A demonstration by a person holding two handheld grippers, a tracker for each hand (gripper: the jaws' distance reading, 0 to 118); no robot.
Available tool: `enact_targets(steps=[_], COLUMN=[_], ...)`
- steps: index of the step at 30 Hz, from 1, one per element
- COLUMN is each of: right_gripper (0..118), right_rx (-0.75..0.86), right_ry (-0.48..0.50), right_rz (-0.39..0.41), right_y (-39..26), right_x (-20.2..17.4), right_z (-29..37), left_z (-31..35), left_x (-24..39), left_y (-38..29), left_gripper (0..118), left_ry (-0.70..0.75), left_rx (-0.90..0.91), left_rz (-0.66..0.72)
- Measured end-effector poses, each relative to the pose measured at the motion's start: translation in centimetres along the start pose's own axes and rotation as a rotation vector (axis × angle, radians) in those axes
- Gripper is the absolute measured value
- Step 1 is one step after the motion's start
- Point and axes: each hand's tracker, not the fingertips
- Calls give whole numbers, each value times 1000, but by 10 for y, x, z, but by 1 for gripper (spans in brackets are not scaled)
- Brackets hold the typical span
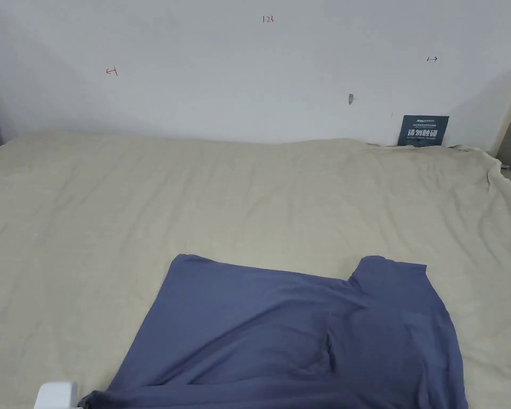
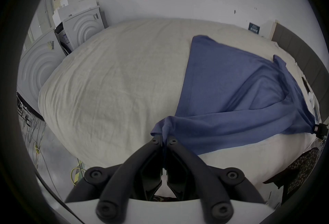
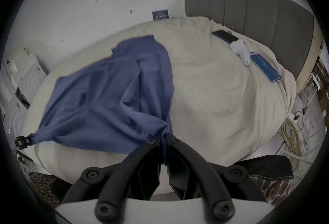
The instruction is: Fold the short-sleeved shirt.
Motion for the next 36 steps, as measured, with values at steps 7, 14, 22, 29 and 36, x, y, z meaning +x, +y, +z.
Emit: enact_targets(steps=[7,14,22,29,36], right_gripper=[6,98,96,6,0], right_rx=[-69,78,327,473,488], right_ry=[-27,25,90,64,93], right_rz=[28,37,75,133,146], right_y=[8,36,93,125,158], right_x=[-2,-7,-38,-61,-69], right_z=[-20,29,94,103,75], left_z=[-27,8,79,86,21], left_x=[8,6,37,66,86], left_y=[0,26,90,139,206], left_gripper=[12,111,106,9,0], left_ry=[32,-35,-165,-211,-278], left_rx=[-105,-49,182,356,292], left_rz=[41,65,76,15,12])
